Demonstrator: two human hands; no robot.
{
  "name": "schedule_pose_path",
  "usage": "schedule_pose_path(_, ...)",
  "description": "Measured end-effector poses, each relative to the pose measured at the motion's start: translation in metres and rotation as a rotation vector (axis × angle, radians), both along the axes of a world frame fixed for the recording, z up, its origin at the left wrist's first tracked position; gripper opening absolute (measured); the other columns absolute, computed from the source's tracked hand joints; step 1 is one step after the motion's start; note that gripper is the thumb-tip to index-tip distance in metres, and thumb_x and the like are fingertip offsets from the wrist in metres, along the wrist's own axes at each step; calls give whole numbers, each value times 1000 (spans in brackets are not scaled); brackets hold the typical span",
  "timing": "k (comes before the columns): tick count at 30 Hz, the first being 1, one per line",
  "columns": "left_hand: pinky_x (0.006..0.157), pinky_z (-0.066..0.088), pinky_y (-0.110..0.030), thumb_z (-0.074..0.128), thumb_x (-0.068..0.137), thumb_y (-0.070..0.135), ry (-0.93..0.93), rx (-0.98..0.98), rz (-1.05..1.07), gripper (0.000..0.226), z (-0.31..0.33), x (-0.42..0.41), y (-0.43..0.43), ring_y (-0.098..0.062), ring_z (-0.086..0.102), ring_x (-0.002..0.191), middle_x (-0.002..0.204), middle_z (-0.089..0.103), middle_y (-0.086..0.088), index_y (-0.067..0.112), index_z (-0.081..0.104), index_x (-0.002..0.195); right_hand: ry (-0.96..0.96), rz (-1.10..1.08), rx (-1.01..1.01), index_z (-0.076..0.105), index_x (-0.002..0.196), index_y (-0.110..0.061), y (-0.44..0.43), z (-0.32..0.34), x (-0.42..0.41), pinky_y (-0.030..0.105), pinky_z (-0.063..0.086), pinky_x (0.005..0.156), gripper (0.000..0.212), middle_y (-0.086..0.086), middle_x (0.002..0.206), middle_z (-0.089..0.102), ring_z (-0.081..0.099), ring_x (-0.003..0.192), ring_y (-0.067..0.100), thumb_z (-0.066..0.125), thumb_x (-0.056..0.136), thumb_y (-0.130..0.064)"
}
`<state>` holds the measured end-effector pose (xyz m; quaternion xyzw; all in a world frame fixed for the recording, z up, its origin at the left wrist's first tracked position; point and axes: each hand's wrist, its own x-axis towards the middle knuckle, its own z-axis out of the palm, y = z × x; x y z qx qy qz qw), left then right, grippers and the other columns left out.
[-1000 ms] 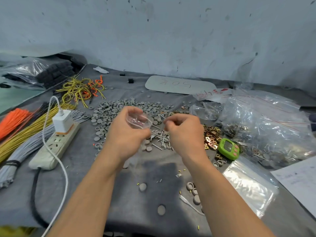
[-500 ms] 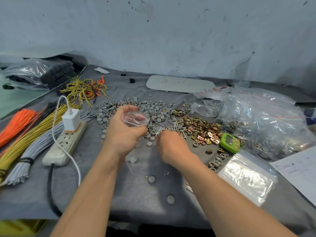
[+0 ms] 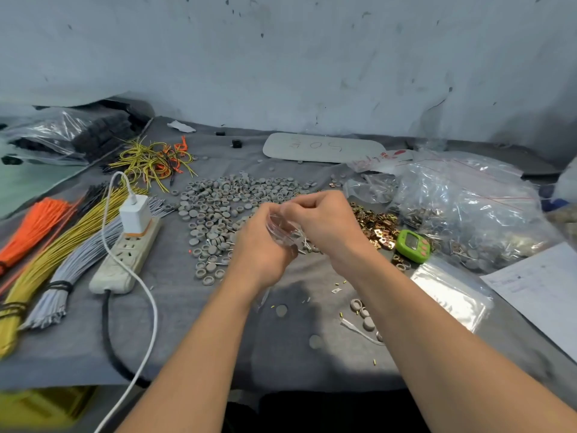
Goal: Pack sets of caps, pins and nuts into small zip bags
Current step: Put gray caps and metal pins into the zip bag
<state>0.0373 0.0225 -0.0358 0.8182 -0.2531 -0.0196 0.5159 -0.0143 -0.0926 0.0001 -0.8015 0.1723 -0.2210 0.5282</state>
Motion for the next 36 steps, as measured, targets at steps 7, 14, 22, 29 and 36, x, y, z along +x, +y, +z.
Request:
schedule_pose_path(7,60,52,-23,76,71,-14,202,-360,44,48,2,7,8,-6,69,71,89,76,1,23,62,98,171,-144,-229,82,79,-29,-15,-14,13,20,45,64,18,-9,82,78,62,66,6,71,92,-22)
schedule_pose_path(14,66,58,-27,61,77,-28,410,-552,-15,45,12,13,8,-18,71,76,88,78,-8,13,62,95,542,183,-768,73,91,-17,0,-42,33,29,44,74,17,9,92,71,70,102,35,59,93,-6)
schedule_pose_path(22,76,57,-31,66,72,-27,291,-442,37,55,12,10,14,-20,69,86,107,74,-22,12,64,111,520,235,-752,64,86,-13,4,-54,38,32,47,71,9,12,93,70,70,94,36,62,94,-10)
schedule_pose_path(29,71,57,-33,73,67,-10,153,-129,128,53,-1,6,12,-21,72,87,94,77,-1,27,67,104,353,-29,-405,74,98,-12,-7,-26,21,34,55,76,16,10,97,71,67,91,30,58,99,-11)
schedule_pose_path(36,53,42,-10,82,65,8,54,64,94,43,5,-4,-5,10,62,70,76,70,22,35,66,95,54,-38,-186,81,77,-24,-3,-7,1,21,44,52,20,-11,62,69,62,61,2,68,93,-29)
